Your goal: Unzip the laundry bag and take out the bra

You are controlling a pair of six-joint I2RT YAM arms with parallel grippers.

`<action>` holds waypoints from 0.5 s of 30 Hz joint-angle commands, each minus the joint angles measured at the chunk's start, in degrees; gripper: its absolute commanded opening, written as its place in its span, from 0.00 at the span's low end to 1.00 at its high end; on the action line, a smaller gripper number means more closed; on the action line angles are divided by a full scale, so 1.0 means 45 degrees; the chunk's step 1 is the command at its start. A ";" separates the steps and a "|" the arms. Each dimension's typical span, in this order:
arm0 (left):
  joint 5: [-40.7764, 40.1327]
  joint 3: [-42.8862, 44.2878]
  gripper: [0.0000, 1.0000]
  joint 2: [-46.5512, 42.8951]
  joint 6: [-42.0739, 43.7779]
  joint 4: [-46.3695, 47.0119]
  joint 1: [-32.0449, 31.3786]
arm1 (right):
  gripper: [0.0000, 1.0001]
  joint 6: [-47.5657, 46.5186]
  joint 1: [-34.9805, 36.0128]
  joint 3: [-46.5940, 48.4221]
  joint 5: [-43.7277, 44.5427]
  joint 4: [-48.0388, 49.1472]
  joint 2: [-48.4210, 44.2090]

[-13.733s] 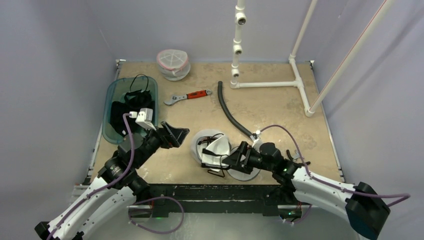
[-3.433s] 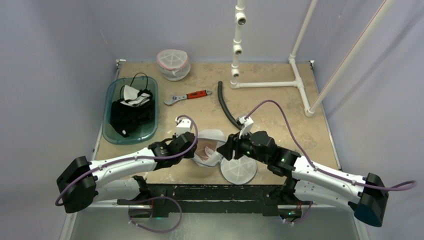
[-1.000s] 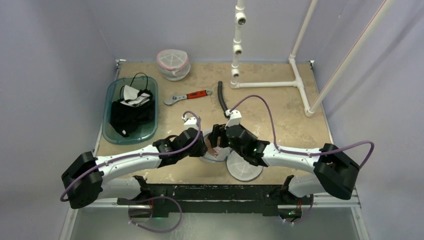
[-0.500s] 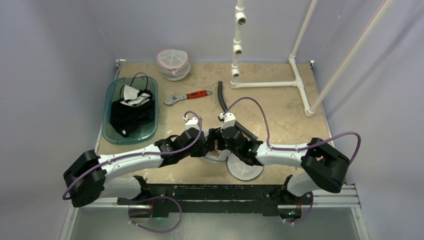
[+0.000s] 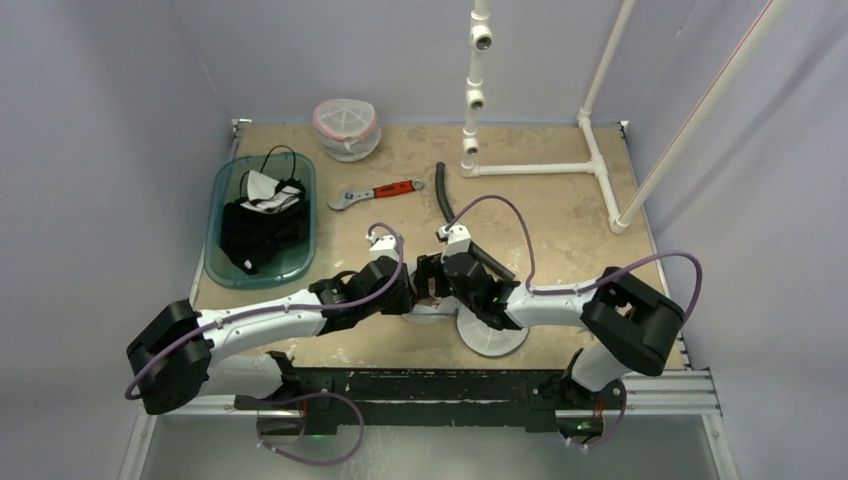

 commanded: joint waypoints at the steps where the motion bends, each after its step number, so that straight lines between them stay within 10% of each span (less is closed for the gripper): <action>1: 0.0060 -0.0286 0.21 -0.0264 -0.0139 0.0289 -0.0085 | 0.86 0.0203 -0.0227 -0.0305 -0.0534 0.0596 0.0546; 9: 0.0019 -0.0497 0.20 -0.0321 -0.0123 0.0297 -0.0096 | 0.78 0.0675 -0.0307 -0.0471 -0.1209 0.0358 0.1266; 15: 0.0041 -0.0631 0.20 -0.0127 -0.0193 0.0444 -0.0097 | 0.42 0.0626 -0.0299 -0.0347 -0.1788 0.0064 0.1571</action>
